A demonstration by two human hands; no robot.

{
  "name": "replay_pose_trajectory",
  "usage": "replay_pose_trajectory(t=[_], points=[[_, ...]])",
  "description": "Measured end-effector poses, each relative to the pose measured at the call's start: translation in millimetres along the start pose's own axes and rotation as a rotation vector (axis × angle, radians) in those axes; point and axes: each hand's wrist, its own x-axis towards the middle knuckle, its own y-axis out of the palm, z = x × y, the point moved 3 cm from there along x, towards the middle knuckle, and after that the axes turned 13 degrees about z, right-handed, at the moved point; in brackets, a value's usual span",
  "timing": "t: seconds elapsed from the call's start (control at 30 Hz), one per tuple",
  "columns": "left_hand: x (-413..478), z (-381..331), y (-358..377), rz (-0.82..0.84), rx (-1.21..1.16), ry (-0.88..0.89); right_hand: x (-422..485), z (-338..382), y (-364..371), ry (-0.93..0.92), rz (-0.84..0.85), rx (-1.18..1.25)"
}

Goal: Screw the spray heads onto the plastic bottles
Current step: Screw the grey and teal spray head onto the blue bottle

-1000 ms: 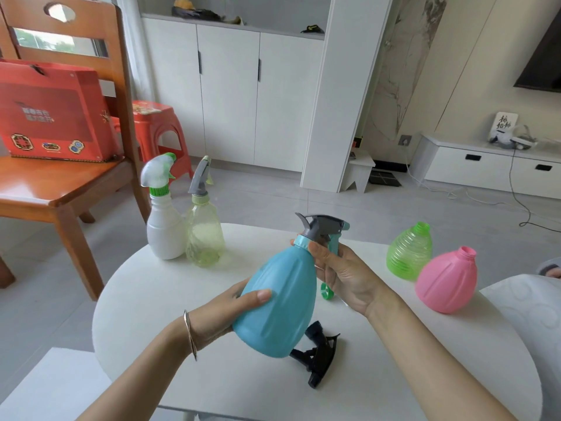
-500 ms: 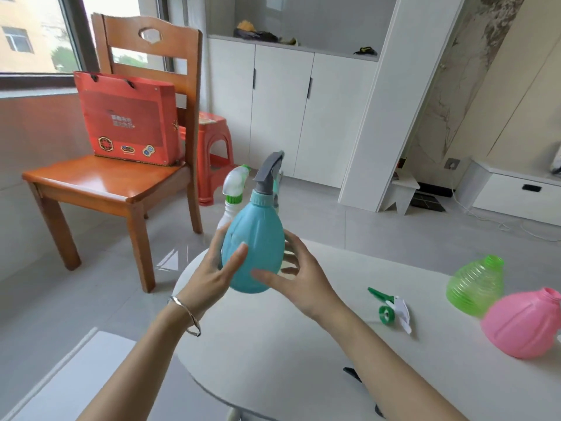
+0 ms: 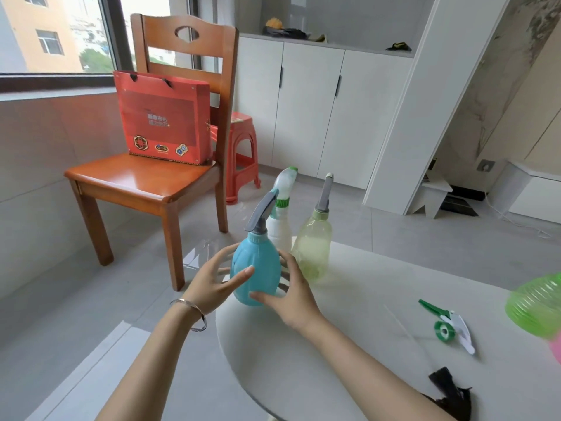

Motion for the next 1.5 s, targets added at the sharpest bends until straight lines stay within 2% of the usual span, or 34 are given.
replay_pose_trajectory(t=[0.7, 0.97, 1.2, 1.37, 1.5], points=[[11.0, 21.7, 1.9, -0.002, 0.008, -0.060, 14.4, -28.0, 3.4, 0.055, 0.027, 0.010], [8.1, 15.8, -3.0, -0.096, 0.102, -0.054, 3.7, -19.2, -1.7, 0.038, 0.009, -0.063], [-11.9, -49.2, 2.2, -0.467, 0.281, 0.273, -32.8, 8.2, -45.8, -0.019, -0.058, -0.157], [-23.2, -96.4, 35.4, -0.458, 0.351, 0.457, -73.1, 26.8, -94.4, -0.059, -0.125, -0.224], [-22.4, -125.1, 79.8, -0.336, 0.453, 0.536, -112.3, 35.4, -135.8, -0.093, -0.210, -0.284]])
